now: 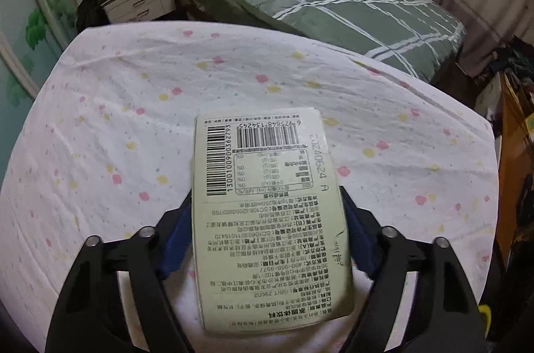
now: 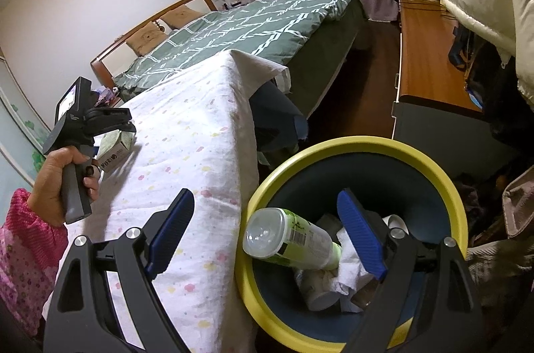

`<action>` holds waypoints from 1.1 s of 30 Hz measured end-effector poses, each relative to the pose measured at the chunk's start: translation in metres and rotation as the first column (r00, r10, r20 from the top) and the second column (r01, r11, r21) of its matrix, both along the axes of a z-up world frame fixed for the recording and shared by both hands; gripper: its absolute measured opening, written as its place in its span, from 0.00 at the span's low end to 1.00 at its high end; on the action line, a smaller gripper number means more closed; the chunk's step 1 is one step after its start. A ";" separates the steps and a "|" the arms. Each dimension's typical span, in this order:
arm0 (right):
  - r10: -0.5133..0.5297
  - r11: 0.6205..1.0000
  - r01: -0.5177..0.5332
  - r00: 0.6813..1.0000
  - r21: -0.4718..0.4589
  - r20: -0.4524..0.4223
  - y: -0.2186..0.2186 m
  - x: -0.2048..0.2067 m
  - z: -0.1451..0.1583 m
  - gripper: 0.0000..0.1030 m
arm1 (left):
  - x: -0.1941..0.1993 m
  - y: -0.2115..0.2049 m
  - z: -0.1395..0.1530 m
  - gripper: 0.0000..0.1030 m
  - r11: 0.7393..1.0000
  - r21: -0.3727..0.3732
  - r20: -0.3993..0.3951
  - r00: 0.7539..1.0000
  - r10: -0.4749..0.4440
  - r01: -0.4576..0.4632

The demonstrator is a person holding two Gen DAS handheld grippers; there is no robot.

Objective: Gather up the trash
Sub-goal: 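Move the left gripper to the cream carton box and grasp it, then carry the carton box into the yellow bin and open the left gripper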

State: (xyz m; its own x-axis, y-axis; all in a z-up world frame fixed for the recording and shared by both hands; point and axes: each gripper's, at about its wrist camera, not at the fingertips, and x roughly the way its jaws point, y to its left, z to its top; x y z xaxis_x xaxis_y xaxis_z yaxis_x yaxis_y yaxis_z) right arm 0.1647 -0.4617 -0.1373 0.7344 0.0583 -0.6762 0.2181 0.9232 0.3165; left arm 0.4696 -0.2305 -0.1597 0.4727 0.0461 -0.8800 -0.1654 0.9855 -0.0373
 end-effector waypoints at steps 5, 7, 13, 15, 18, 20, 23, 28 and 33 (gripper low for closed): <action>-0.006 1.000 0.006 1.000 -0.010 0.001 0.001 -0.012 0.005 0.81 | -0.016 0.003 0.003 0.72 0.996 -0.008 0.007 0.996 -0.089 0.089; -0.009 1.000 0.009 1.000 -0.012 0.004 0.002 -0.017 0.008 0.81 | -0.032 0.004 0.007 0.72 0.991 -0.007 0.027 0.990 -0.135 0.136; -0.029 1.000 0.029 0.999 -0.008 0.015 0.006 -0.043 0.016 0.81 | -0.098 -0.001 0.024 0.72 0.961 -0.019 0.092 0.957 -0.275 0.278; -0.036 0.999 0.036 0.999 -0.010 0.018 0.009 -0.053 0.019 0.81 | -0.121 -0.004 0.031 0.72 0.948 -0.010 0.121 0.942 -0.314 0.318; -0.051 0.999 0.051 0.998 -0.015 0.022 0.015 -0.072 0.022 0.81 | -0.157 -0.014 0.043 0.72 0.920 0.005 0.159 0.908 -0.388 0.392; -0.066 0.998 0.067 0.997 -0.022 0.030 0.017 -0.086 0.025 0.81 | -0.179 -0.024 0.052 0.72 0.896 0.001 0.180 0.881 -0.437 0.444; -0.094 0.994 0.096 0.995 -0.044 0.046 0.018 -0.107 0.032 0.81 | -0.207 -0.046 0.064 0.72 0.858 0.016 0.212 0.837 -0.505 0.513; -0.139 0.988 0.143 0.988 -0.051 0.068 0.009 -0.144 0.040 0.81 | -0.246 -0.099 0.073 0.72 0.774 0.019 0.225 0.752 -0.620 0.633; -0.184 0.979 0.188 0.981 -0.074 0.055 -0.004 -0.169 0.038 0.81 | -0.272 -0.154 0.070 0.72 0.708 0.023 0.207 0.689 -0.694 0.706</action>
